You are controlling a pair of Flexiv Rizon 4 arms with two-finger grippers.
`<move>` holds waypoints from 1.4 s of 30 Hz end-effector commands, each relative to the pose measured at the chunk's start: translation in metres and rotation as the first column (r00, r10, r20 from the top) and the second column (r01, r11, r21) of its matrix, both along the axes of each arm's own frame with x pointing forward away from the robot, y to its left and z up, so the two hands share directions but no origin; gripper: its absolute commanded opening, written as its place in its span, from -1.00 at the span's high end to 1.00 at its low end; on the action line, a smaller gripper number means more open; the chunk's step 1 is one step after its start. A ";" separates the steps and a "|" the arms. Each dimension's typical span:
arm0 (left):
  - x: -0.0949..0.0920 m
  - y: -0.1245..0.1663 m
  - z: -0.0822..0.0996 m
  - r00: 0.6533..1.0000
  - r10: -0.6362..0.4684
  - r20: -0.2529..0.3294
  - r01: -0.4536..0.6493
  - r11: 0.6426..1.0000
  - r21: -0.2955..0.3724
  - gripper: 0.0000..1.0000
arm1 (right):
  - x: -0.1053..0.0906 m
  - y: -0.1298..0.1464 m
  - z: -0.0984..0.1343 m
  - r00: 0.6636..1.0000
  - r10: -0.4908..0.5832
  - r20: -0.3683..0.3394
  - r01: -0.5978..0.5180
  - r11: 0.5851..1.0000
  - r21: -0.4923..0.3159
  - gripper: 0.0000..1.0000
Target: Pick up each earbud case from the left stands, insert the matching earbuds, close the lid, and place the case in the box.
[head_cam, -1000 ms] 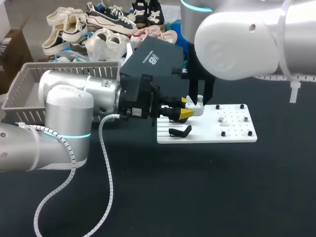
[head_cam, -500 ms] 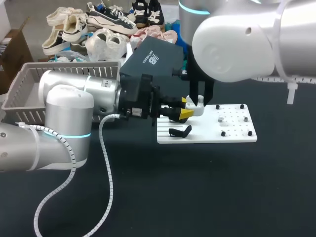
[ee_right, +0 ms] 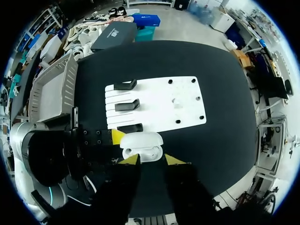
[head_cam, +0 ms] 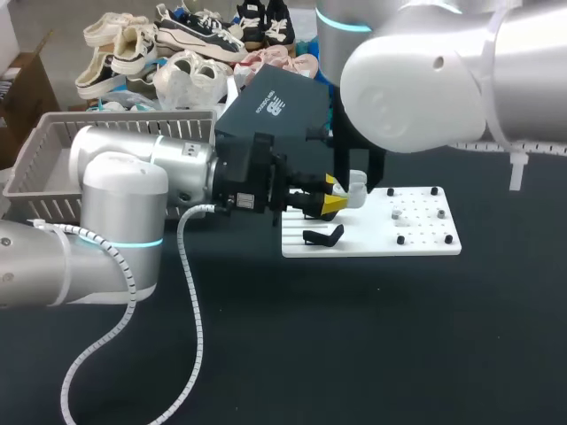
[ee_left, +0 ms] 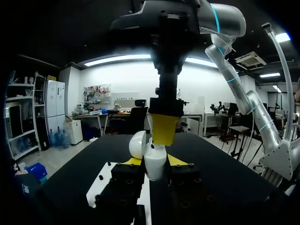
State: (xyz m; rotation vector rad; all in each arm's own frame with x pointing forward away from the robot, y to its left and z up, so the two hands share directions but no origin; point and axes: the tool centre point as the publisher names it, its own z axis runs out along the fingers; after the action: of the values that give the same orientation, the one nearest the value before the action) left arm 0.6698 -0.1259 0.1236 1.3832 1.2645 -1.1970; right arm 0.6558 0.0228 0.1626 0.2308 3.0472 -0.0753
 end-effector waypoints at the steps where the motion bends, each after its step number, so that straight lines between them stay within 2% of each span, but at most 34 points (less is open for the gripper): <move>1: 0.002 -0.001 -0.001 1.000 -0.003 -0.001 0.003 1.000 0.000 1.00 | 0.000 0.000 0.000 1.000 -0.003 0.001 0.003 1.000 0.000 0.33; 5: 0.002 -0.001 -0.001 1.000 -0.003 -0.001 0.003 1.000 0.000 1.00 | -0.002 -0.004 0.008 0.999 -0.012 0.034 0.011 1.000 0.028 0.32; 8: 0.002 -0.001 -0.001 1.000 -0.003 -0.001 0.003 1.000 0.000 1.00 | -0.005 -0.010 0.016 0.993 0.022 0.114 -0.030 0.997 0.067 0.29; 13: 0.002 -0.001 -0.001 1.000 -0.003 -0.001 0.003 1.000 0.000 1.00 | -0.009 -0.031 0.021 0.977 0.045 0.209 -0.067 0.992 0.102 0.18; 17: 0.002 -0.001 -0.001 1.000 -0.003 -0.001 0.003 1.000 0.000 1.00 | -0.006 -0.050 0.015 0.960 0.014 0.281 -0.034 0.997 0.068 0.04; 23: 0.002 -0.001 -0.001 1.000 -0.003 -0.001 0.003 1.000 0.000 1.00 | 0.001 -0.077 0.004 0.953 -0.085 0.291 0.053 0.992 0.115 0.04; 27: 0.002 -0.001 -0.001 1.000 -0.003 -0.001 0.003 1.000 0.000 1.00 | 0.003 -0.085 0.000 0.950 -0.106 0.293 0.074 0.990 0.118 0.00; 29: 0.002 -0.001 -0.001 1.000 -0.003 -0.001 0.003 1.000 0.000 1.00 | 0.005 -0.089 -0.003 0.949 -0.117 0.291 0.084 0.989 0.124 -0.10; 35: 0.002 -0.001 -0.001 1.000 -0.003 -0.001 0.003 1.000 0.000 1.00 | 0.015 -0.093 -0.020 0.956 -0.120 0.267 0.086 0.987 0.137 -0.22; 42: 0.000 0.006 -0.003 1.000 -0.003 -0.004 0.003 1.000 0.006 1.00 | 0.032 -0.091 -0.037 0.963 -0.126 0.240 0.084 0.981 0.177 -0.12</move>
State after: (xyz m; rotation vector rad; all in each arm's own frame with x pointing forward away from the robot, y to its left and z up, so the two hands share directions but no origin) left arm 0.6698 -0.1241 0.1216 1.3850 1.2701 -1.1966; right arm 0.6778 -0.0698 0.1340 0.3858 2.7788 0.1765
